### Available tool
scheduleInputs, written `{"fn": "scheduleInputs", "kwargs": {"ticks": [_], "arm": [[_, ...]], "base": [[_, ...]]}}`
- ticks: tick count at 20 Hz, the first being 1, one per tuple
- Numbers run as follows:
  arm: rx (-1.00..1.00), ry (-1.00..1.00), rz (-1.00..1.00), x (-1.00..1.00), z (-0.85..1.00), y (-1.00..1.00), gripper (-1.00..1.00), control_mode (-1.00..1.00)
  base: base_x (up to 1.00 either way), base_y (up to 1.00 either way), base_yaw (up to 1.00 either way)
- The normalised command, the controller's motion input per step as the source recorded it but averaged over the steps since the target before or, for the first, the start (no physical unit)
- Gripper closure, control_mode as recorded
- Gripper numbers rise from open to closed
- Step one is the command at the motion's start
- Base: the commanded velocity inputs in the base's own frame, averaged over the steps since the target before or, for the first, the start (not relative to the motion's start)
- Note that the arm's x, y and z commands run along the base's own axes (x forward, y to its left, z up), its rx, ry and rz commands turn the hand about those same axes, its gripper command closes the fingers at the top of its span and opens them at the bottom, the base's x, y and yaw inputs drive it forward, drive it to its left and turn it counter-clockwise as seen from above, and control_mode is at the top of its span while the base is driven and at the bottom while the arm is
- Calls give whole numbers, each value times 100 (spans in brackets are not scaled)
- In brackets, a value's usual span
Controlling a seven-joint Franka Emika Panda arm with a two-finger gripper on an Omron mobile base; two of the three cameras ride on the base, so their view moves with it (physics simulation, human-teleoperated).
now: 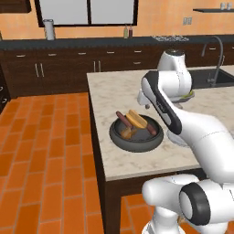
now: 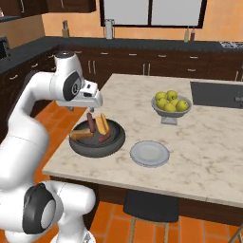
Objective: Place one bun and one sausage from the bowl on each plate.
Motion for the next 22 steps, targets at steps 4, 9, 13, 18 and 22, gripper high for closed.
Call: {"fn": "scheduleInputs", "kwargs": {"ticks": [4,9,13,18,22], "arm": [[0,27,-2,90,-51,-35,-100,-100],[0,26,0,14,-89,-17,-100,-100],[-1,13,0,3,-75,0,-100,-100],[0,2,0,32,-50,-12,-100,-100],[0,0,0,25,-42,-3,-100,-100]], "base": [[0,0,0],[0,0,0],[0,0,0],[0,0,0],[0,0,0]]}}
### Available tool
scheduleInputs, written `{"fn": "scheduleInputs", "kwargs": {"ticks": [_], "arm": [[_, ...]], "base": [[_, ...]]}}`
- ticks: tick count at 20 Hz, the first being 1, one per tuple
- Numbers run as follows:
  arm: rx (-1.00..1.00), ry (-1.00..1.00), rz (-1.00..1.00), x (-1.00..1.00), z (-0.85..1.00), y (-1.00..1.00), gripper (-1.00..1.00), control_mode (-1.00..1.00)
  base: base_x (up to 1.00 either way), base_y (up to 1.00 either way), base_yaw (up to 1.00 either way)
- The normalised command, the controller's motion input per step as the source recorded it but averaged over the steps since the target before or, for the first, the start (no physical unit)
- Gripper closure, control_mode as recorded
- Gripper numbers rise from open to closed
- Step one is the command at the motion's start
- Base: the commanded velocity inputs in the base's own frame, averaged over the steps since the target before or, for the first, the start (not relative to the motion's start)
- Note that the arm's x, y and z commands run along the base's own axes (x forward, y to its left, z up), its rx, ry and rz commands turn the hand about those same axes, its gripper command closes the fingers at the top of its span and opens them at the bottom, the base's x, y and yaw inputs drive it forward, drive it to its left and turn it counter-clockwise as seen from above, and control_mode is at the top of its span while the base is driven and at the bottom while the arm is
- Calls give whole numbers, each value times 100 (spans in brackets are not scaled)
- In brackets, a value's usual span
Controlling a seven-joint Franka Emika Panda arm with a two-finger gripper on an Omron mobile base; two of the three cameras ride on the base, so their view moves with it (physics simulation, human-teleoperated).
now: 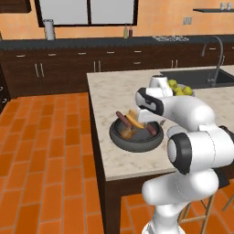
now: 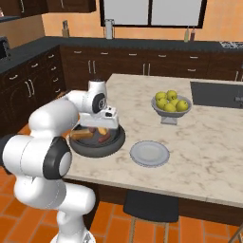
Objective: Place one bun and one sausage from the bowl on each plate.
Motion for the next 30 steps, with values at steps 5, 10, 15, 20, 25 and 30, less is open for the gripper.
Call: {"fn": "scheduleInputs", "kwargs": {"ticks": [5,10,15,20,25,30], "arm": [[-1,1,0,-2,-33,0,-100,-100],[-1,1,0,-3,-25,-1,-100,-100],[-1,6,0,-1,-28,-2,-100,-100],[0,0,0,0,-1,0,100,-100],[0,0,0,0,0,0,100,-100],[0,-2,0,-29,52,0,100,-100]], "base": [[0,0,0],[0,0,0],[0,0,0],[0,0,0],[0,0,0],[0,0,0]]}}
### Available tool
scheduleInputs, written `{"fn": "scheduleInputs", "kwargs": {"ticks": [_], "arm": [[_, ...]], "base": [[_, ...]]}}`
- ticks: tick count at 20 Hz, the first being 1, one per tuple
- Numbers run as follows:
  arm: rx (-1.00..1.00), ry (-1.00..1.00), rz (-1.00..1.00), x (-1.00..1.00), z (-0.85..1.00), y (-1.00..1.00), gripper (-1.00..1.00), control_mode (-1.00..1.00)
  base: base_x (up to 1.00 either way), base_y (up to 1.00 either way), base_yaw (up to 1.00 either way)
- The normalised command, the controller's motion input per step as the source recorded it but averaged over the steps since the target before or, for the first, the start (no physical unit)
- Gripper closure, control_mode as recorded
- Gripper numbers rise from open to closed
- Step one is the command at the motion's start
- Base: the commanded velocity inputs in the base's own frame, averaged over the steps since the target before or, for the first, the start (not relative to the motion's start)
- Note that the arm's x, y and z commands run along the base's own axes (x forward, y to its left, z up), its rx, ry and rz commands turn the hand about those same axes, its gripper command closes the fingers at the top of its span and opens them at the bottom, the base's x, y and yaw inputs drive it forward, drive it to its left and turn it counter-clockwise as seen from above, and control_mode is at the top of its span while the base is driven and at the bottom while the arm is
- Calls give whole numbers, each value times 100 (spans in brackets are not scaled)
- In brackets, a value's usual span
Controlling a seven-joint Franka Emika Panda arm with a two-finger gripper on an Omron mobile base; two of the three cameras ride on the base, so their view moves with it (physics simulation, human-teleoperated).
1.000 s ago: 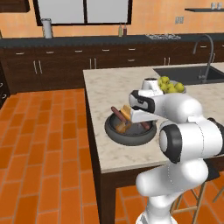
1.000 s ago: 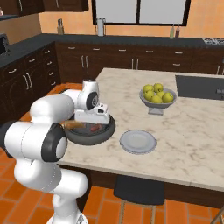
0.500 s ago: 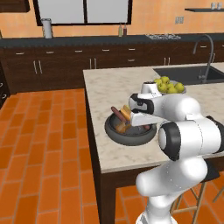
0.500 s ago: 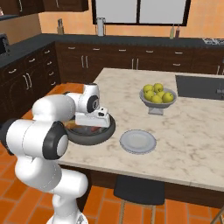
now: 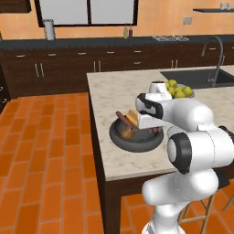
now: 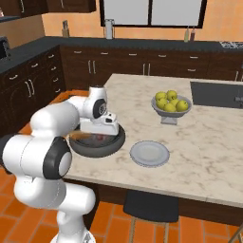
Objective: Place one bun and one sausage from the bowl on each plate.
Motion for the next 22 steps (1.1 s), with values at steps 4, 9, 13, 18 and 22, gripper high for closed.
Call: {"fn": "scheduleInputs", "kwargs": {"ticks": [4,9,13,18,22], "arm": [[1,-22,5,-31,74,-54,100,-100],[20,-29,15,0,19,-100,100,-100],[15,-21,20,0,0,-100,100,-100],[8,-8,18,0,-20,-100,100,-100],[3,0,10,7,-51,-98,100,-100]], "base": [[0,0,0],[0,0,0],[0,0,0],[0,0,0],[0,0,0]]}}
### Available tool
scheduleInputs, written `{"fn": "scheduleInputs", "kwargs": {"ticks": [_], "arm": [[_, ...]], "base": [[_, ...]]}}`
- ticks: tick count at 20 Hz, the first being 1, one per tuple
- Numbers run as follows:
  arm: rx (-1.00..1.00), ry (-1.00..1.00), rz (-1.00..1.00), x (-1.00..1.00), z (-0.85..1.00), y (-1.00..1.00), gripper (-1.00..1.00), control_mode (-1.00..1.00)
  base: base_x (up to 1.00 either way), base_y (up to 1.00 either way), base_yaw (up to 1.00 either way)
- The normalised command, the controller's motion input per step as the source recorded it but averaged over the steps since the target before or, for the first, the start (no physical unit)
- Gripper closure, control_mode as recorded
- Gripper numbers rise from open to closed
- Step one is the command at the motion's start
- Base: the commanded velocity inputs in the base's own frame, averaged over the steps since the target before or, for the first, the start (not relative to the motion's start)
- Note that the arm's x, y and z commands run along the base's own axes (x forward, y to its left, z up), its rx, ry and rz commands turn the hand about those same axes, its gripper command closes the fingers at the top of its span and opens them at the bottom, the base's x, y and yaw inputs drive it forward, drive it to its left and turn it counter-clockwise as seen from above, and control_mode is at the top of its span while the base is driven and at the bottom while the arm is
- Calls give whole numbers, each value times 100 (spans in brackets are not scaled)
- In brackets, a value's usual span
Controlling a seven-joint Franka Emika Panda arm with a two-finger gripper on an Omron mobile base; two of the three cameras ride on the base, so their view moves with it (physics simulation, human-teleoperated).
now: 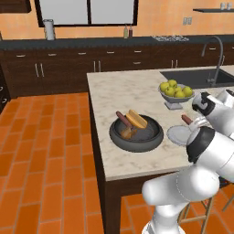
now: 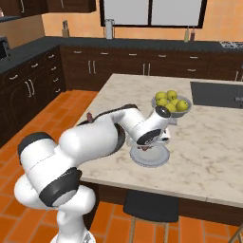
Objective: Place one bun and one sausage from the bowl on each plate.
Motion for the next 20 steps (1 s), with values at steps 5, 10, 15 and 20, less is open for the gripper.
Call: {"fn": "scheduleInputs", "kwargs": {"ticks": [5,10,15,20], "arm": [[-5,5,0,31,-29,-67,100,-100],[-9,9,0,26,-48,-10,100,-100],[-4,0,2,31,-19,-19,100,-100],[0,2,2,3,-27,0,100,-100]], "base": [[0,0,0],[0,0,0],[0,0,0],[0,0,0]]}}
